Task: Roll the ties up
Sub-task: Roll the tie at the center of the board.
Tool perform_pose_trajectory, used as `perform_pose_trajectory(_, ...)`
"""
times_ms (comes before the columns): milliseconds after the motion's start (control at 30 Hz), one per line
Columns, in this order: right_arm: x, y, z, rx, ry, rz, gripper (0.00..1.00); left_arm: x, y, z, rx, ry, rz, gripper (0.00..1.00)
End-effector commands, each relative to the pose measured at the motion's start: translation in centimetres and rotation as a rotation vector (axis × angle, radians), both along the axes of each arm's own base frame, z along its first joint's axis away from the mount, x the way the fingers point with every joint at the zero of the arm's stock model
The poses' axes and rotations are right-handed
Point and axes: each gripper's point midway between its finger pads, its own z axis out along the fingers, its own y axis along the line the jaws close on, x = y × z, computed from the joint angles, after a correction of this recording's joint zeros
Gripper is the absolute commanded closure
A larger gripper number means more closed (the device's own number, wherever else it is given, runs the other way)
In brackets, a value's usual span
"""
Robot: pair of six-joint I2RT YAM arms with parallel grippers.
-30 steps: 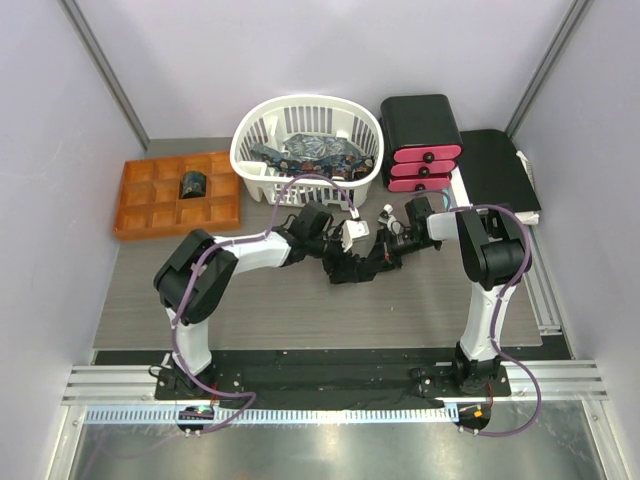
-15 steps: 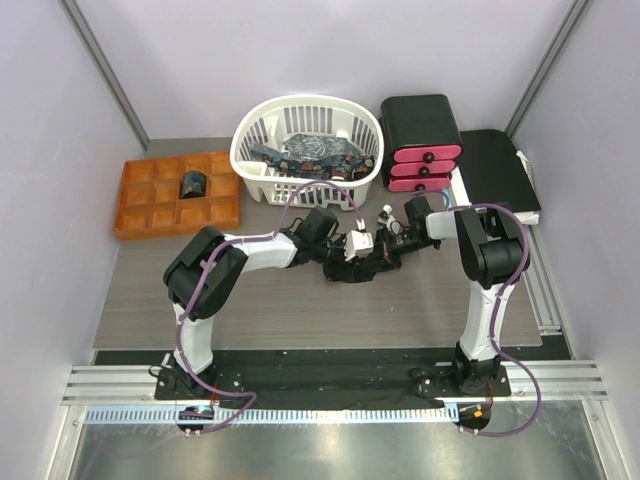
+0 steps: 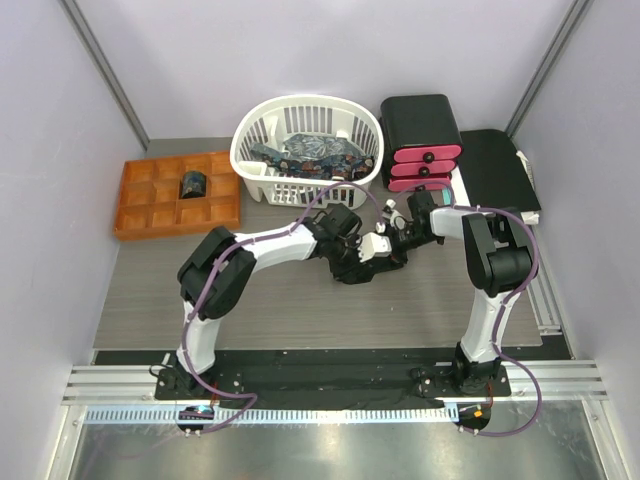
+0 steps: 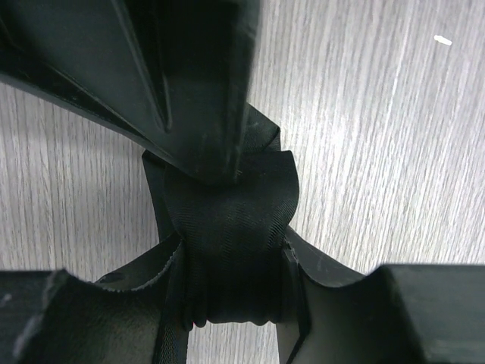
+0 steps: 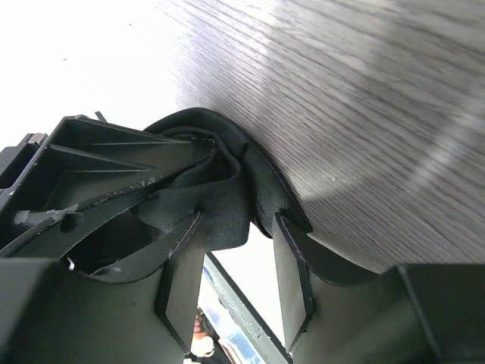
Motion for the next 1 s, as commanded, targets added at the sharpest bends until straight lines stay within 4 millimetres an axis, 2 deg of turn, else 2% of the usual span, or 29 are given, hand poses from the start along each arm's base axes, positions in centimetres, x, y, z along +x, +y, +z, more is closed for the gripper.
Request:
perform_pose_trajectory(0, 0.2, 0.7, 1.0, 0.027, -0.018, -0.002, 0.52, -2.3, 3.7, -4.8, 0.238, 0.140, 0.054, 0.74)
perform_pose_trajectory(167, -0.1, 1.6, 0.5, 0.072, 0.017, -0.016, 0.51, -2.1, 3.5, -5.3, 0.264, 0.155, 0.063, 0.73)
perform_pose_trajectory(367, 0.0, 2.3, 1.2, 0.134, 0.030, -0.038, 0.53, -2.3, 3.6, -5.6, 0.274, 0.164, 0.059, 0.73)
perform_pose_trajectory(567, 0.0, 0.5, 3.0, 0.173, 0.020, -0.081, 0.50, -2.5, 3.8, -5.7, 0.278, 0.166, 0.055, 0.73)
perform_pose_trajectory(667, -0.4, 0.6, 3.5, 0.175, 0.024, -0.073, 0.49, -2.7, 3.9, -5.9, 0.280, 0.170, 0.055, 0.72)
perform_pose_trajectory(767, -0.9, 1.0, 3.2, 0.173, 0.037, -0.059, 0.49, -2.5, 3.9, -5.9, 0.278, 0.164, 0.055, 0.72)
perform_pose_trajectory(967, -0.4, 1.8, 2.5, 0.174, 0.027, -0.067, 0.50, -2.6, 3.9, -5.9, 0.281, 0.167, 0.057, 0.71)
